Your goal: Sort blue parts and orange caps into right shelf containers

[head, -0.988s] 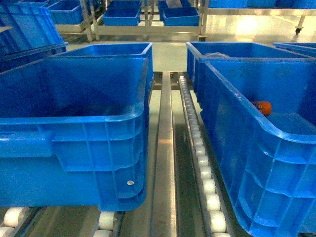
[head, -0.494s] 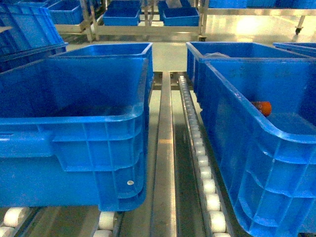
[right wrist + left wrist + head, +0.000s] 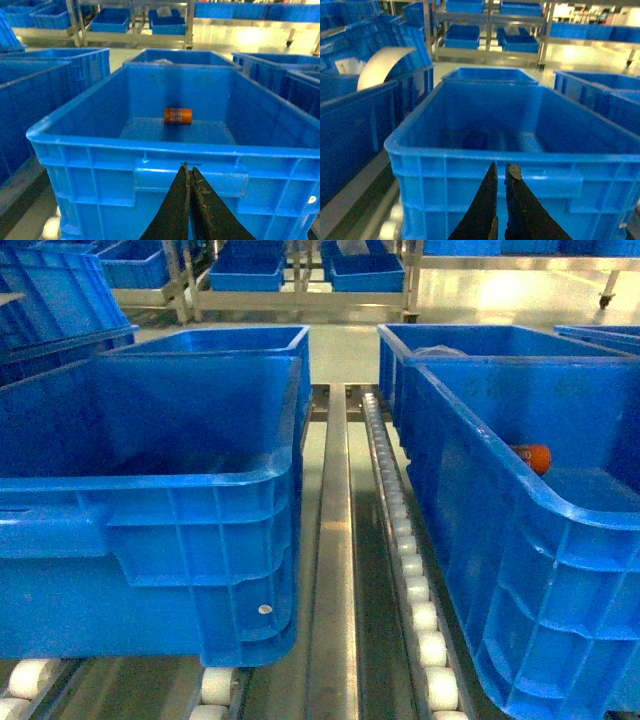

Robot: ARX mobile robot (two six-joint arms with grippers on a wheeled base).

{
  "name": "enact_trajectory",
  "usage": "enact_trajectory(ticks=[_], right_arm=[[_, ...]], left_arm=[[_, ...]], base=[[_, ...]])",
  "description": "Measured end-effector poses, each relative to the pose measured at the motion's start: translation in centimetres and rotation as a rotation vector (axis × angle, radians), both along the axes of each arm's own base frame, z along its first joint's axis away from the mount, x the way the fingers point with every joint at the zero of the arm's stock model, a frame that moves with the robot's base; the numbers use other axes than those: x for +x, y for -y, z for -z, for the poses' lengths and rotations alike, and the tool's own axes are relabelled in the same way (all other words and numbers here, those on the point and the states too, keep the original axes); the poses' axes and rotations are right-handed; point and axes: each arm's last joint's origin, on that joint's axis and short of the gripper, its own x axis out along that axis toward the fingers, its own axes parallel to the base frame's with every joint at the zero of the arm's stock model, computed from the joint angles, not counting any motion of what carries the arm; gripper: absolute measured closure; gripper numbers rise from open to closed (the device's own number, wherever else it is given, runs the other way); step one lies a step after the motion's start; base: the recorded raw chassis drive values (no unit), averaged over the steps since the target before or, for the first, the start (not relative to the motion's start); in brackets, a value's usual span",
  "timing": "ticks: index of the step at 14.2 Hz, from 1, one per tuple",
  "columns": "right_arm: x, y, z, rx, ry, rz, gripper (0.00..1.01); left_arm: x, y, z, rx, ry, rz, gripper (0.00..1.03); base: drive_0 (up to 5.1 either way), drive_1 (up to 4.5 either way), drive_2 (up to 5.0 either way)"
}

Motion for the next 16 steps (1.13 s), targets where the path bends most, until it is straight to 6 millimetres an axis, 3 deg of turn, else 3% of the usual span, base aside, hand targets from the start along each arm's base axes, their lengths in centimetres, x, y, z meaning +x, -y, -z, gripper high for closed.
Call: enact_trajectory(ticks=[2,3,6,8,16], right_arm=[[-0.25,0.01,-0.33,0.002,0.042,0.002,0.99],[-0.24,0.01,-0.31,0.002,0.040,0.002,0.51],[-0.24,0.01,-0.31,0.002,0.040,0.002,0.06],[-0.24,0.01,-0.31,0.003,0.041,0.002,0.01],[-0.24,0.01,-0.31,0.003,0.040,0.002,0.03]], left_arm=[[-0.81,0.01,0.20,0.003,0.001,0.002,1.01],[-0.81,0.01,0.20,0.003,0.001,0.002,0.55],[-0.81,0.01,0.20,0.003,0.001,0.002,0.11],[-0.81,0.01,0.20,0.005,0.001,0.002,0.03],[-0.81,0.01,0.20,0.006,0.001,0.002,0.05]], base=[[0.0,0.00,0.0],[0.0,0.00,0.0],[0.0,0.00,0.0],[0.0,0.00,0.0],[0.0,0.00,0.0]])
